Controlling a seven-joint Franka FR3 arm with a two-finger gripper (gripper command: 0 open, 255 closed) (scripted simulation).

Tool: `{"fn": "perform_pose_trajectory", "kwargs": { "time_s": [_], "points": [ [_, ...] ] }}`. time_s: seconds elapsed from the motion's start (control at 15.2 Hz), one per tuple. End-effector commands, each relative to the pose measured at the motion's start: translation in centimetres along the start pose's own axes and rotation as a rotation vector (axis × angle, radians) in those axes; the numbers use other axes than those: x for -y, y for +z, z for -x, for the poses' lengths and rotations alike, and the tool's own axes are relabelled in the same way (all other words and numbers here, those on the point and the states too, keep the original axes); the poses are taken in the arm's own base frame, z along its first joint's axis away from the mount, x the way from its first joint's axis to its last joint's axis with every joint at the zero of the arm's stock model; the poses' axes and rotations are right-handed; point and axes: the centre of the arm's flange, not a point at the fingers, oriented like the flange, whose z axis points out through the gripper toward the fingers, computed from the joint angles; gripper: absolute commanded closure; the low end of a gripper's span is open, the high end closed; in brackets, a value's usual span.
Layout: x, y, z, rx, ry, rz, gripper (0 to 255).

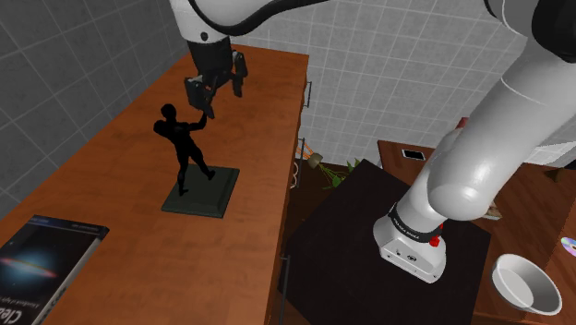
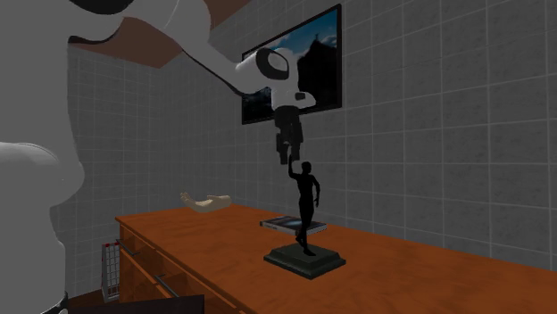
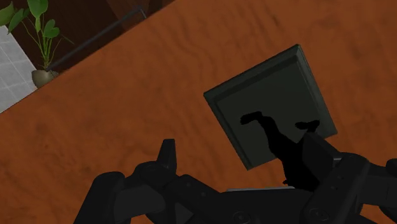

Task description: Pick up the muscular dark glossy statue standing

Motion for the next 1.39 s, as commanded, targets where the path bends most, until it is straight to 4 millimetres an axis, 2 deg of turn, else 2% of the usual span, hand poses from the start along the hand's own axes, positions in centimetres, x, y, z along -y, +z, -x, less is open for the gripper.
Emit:
{"fn": "perform_pose_trajectory", "kwargs": {
  "time_s": [0.0,0.33,0.79,0.92,0.99,1.32],
  "points": [
    [2.2,0.4,-1.5,-0.001,-0.02,0.002,0],
    [7.6,0.9,-4.9,-0.001,-0.069,0.009,0],
    [8.1,4.6,-4.9,-0.001,-0.069,0.009,0],
    [8.2,4.9,-4.9,-0.001,-0.069,0.009,0],
    [8.2,4.8,-4.9,-0.001,-0.069,0.009,255],
    [8.3,4.8,-4.9,-0.001,-0.069,0.009,255]
  ]
}}
